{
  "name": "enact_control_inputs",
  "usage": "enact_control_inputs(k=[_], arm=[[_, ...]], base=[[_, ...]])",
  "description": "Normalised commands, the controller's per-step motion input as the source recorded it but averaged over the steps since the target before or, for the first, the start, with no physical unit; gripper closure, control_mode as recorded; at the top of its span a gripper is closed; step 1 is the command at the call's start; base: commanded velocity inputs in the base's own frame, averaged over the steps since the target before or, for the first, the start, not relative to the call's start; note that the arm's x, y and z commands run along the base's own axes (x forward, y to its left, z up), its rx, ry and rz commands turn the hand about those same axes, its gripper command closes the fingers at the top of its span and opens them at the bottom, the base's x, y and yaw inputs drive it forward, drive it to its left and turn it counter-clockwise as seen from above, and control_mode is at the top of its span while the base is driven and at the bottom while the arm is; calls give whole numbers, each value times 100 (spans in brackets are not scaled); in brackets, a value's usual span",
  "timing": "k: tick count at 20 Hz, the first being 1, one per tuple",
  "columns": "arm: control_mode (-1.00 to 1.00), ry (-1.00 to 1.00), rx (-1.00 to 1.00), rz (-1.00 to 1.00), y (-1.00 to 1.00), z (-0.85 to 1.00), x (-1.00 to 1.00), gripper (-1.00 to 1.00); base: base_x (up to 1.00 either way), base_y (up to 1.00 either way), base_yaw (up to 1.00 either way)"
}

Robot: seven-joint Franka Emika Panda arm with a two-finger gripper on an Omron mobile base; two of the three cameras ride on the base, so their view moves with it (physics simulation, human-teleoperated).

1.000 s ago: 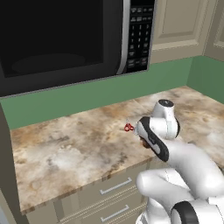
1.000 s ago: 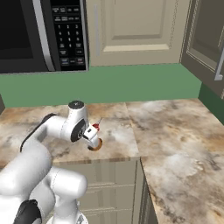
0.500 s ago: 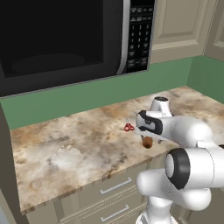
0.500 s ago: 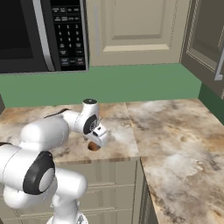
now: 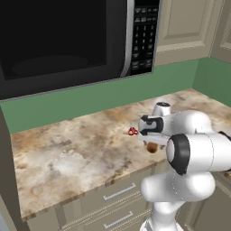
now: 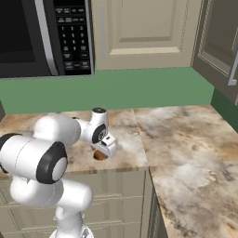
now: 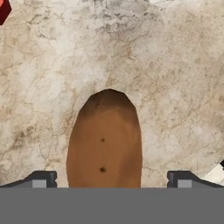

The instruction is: Place the bell pepper and potato inside the fridge drawer. Close the drawer after placing the vegetables.

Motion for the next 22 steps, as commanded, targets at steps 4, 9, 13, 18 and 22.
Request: enact_control_inputs(k=[4, 9, 13, 18, 22], arm=[[-100, 0, 0, 0, 0, -29, 10, -100], [-100, 0, 0, 0, 0, -22, 5, -100], [-100, 0, 0, 0, 1, -26, 9, 100], [-100, 0, 0, 0, 9, -9, 4, 100], [-100, -4, 3, 0, 1, 12, -5, 100]], base=[[0, 0, 0], [0, 0, 0], [0, 0, 0], [0, 0, 0], [0, 0, 0]])
